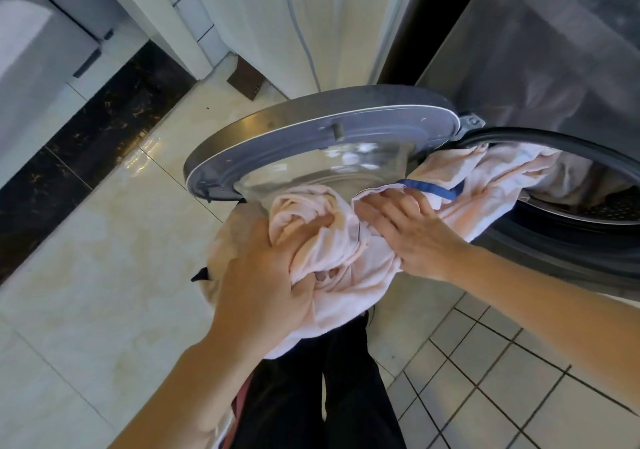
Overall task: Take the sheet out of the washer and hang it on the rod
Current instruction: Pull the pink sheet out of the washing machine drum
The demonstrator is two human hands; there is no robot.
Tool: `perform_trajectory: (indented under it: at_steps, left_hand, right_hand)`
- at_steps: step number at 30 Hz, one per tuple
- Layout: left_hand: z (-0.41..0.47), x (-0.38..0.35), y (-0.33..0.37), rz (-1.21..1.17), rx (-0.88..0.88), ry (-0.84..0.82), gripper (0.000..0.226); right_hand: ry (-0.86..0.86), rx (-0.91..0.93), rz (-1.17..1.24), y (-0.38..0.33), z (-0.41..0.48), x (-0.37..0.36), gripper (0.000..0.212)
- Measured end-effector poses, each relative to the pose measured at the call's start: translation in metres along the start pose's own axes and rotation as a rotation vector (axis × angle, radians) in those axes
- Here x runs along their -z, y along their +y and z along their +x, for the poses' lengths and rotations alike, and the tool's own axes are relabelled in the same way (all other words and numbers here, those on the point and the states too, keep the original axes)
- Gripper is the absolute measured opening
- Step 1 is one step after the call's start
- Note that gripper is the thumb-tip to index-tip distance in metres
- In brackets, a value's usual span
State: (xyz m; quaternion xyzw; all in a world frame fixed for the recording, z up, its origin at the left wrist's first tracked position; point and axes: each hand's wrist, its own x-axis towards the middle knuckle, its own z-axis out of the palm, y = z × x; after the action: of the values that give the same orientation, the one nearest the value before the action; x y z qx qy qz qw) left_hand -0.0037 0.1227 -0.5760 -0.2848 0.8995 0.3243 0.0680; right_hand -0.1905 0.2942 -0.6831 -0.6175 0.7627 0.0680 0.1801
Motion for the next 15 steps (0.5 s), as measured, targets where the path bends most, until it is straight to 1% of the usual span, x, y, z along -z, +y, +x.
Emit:
perform_trajectory:
  at_steps: [2,4,5,9,11,15]
  left_hand:
    - [-0.001,0.002,0.0,0.066,-0.023,-0.005,0.047]
    - [-0.001,0.003,-0.001,0.132,-0.06,0.003,0.043]
    - [-0.002,0.004,-0.002,0.164,-0.076,0.002,0.041]
    - [-0.006,0.007,-0.008,0.225,-0.097,-0.003,0.04]
    - [-0.008,0.007,-0.01,0.226,-0.089,-0.019,0.04]
    - [-0.013,0.004,-0.01,0.218,-0.071,-0.057,0.041]
  right_hand:
    - [0.023,0.009,-0.003,0.009,0.003,-0.008,0.111]
    - [0.038,-0.033,0.014,0.015,0.002,-0.016,0.114]
    - [0.054,-0.057,0.011,0.019,0.001,-0.019,0.11]
    - [0.137,-0.163,-0.055,0.03,-0.007,-0.027,0.077]
    - [0.065,-0.157,-0.097,0.034,-0.013,-0.032,0.07]
    - [-0.158,-0.07,-0.106,0.035,-0.019,-0.044,0.08]
